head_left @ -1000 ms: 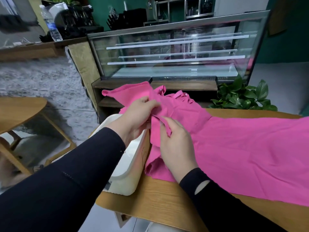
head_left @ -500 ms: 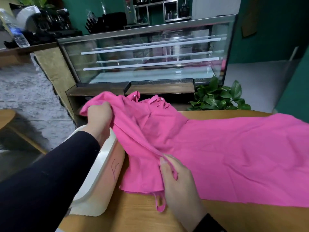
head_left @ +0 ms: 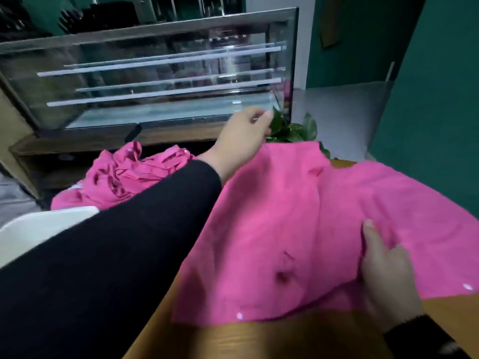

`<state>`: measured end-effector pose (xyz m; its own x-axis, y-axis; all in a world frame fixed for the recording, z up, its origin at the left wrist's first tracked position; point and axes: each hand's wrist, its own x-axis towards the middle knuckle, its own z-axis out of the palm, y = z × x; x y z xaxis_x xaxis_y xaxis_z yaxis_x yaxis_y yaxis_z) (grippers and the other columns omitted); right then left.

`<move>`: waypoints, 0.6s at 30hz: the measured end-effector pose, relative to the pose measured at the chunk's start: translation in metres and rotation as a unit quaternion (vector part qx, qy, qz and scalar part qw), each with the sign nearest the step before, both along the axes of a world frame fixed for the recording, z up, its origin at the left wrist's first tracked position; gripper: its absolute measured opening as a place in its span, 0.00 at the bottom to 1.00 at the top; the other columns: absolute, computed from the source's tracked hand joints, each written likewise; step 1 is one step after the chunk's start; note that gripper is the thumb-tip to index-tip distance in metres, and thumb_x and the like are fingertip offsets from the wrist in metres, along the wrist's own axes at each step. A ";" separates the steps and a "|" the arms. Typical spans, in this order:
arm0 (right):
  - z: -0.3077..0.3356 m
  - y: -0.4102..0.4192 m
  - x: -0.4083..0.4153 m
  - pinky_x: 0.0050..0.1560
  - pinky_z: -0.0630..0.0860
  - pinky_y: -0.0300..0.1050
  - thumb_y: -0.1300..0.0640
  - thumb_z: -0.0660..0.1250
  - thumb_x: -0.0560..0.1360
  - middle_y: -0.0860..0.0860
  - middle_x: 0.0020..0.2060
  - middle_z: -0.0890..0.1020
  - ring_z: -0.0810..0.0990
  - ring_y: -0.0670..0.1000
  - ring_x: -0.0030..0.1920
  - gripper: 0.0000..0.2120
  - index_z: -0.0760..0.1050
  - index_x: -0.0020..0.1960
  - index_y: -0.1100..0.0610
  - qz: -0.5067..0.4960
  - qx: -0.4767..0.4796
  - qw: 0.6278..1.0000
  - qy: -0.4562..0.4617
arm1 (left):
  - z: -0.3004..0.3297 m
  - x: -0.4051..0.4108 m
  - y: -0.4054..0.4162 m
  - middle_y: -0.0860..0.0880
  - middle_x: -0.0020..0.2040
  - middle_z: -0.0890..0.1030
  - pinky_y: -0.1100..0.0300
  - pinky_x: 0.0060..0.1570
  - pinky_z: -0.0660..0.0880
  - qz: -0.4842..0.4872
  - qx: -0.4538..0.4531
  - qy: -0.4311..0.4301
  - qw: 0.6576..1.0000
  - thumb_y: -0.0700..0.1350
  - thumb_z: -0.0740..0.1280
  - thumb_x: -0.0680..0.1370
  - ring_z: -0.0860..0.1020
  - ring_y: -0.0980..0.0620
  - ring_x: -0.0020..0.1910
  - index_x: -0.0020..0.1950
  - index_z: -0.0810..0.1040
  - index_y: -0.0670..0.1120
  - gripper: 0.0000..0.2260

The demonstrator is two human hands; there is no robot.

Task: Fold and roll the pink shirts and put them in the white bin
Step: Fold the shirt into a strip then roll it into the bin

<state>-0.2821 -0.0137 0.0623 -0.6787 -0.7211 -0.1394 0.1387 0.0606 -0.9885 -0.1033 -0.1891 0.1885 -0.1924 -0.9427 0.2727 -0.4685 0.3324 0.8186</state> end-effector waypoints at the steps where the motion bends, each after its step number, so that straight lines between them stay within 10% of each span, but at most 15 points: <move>1: -0.016 -0.001 -0.016 0.58 0.74 0.49 0.39 0.66 0.79 0.55 0.55 0.82 0.80 0.56 0.56 0.24 0.77 0.57 0.60 0.008 0.015 1.000 0.008 | -0.026 0.012 0.002 0.51 0.43 0.84 0.54 0.48 0.78 0.044 -0.035 -0.011 0.998 0.53 0.62 0.82 0.82 0.53 0.43 0.53 0.80 0.49 0.11; 11: -0.083 -0.002 -0.059 0.63 0.76 0.66 0.27 0.69 0.68 0.52 0.51 0.87 0.84 0.56 0.56 0.33 0.81 0.53 0.56 0.043 0.052 0.998 -0.007 | -0.191 0.116 0.084 0.39 0.61 0.82 0.54 0.55 0.70 0.284 0.201 -0.076 0.934 0.52 0.74 0.76 0.79 0.41 0.62 0.65 0.77 0.38 0.24; 18: -0.055 0.018 -0.040 0.72 0.63 0.59 0.43 0.78 0.68 0.56 0.73 0.68 0.65 0.55 0.73 0.43 0.62 0.77 0.52 0.015 0.104 0.950 0.293 | -0.196 0.115 0.070 0.48 0.34 0.76 0.53 0.39 0.67 0.234 0.211 -0.131 0.940 0.48 0.72 0.77 0.76 0.43 0.38 0.38 0.70 0.45 0.15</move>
